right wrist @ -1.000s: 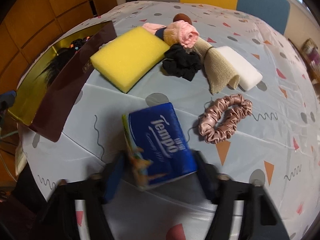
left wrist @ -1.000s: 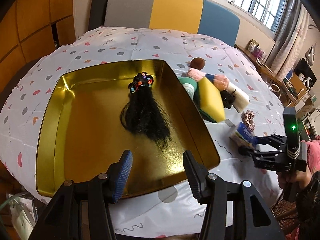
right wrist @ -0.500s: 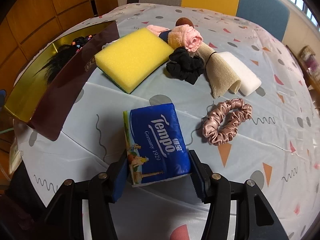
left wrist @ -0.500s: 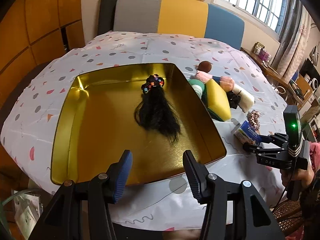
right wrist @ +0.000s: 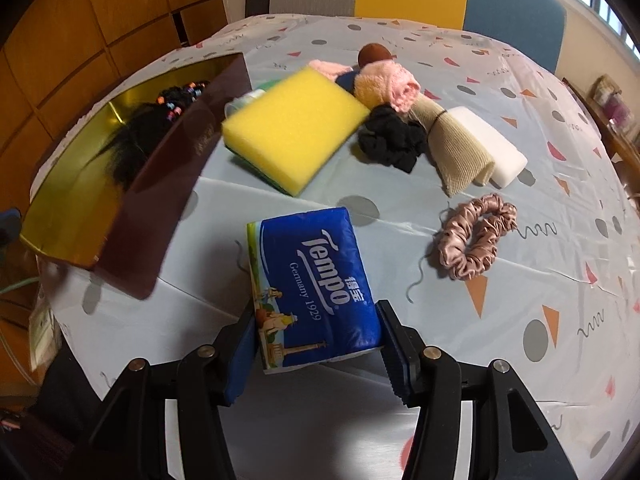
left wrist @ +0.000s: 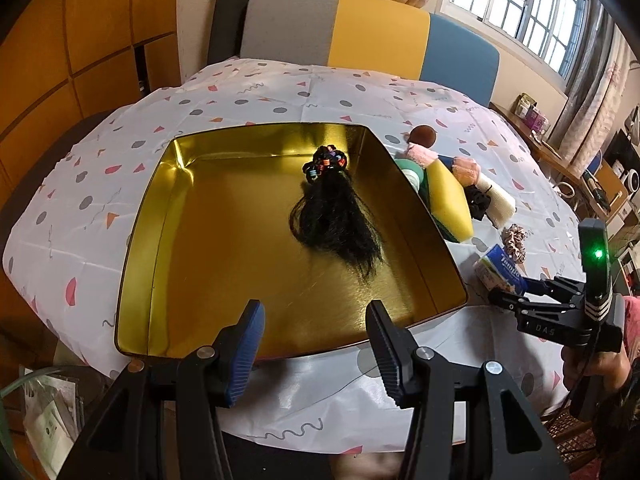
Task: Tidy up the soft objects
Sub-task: 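Carry the tissue pack with the right tool into the tray and release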
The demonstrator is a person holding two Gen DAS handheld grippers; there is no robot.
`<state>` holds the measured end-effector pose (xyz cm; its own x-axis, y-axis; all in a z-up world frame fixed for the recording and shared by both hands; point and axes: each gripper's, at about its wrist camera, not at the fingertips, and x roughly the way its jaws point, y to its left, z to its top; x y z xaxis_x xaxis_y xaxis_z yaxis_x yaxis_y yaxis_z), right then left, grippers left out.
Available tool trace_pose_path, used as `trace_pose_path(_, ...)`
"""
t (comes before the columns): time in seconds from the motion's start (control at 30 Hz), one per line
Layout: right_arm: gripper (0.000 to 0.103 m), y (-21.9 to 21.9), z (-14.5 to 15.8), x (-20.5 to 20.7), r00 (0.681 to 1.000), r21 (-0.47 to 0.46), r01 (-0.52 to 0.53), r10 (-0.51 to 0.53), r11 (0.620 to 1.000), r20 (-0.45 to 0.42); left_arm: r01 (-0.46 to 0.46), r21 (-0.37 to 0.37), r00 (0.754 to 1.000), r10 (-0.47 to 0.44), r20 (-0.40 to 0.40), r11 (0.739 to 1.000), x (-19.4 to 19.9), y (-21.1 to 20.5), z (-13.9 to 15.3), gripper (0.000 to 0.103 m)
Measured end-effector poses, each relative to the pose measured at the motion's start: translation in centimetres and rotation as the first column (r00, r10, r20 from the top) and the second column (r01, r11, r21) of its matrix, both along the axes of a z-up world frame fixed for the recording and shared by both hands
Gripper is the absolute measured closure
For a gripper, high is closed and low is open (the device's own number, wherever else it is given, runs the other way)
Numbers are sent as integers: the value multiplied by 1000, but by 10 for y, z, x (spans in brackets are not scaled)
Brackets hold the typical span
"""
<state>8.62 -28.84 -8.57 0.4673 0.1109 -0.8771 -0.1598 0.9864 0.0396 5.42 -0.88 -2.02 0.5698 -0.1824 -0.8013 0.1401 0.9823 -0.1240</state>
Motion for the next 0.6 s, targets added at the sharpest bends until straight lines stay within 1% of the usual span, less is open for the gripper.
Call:
trace_pose_path(0.17,47,10,21,-1,999,11,6,-6,1000,43,-12,-4,1000,12,4,1000,-1,4,0,50)
trace_pose_path(0.33,47,25,45,1,995,31,-19,16,999,94,-23,-11,1000,23,2,1000,-1,9,0,50)
trace_pose_path(0.6,47,54,61,9,990,49,-67,61,997,126,-41,-16,999,41,-5,999,0,18,-2,50)
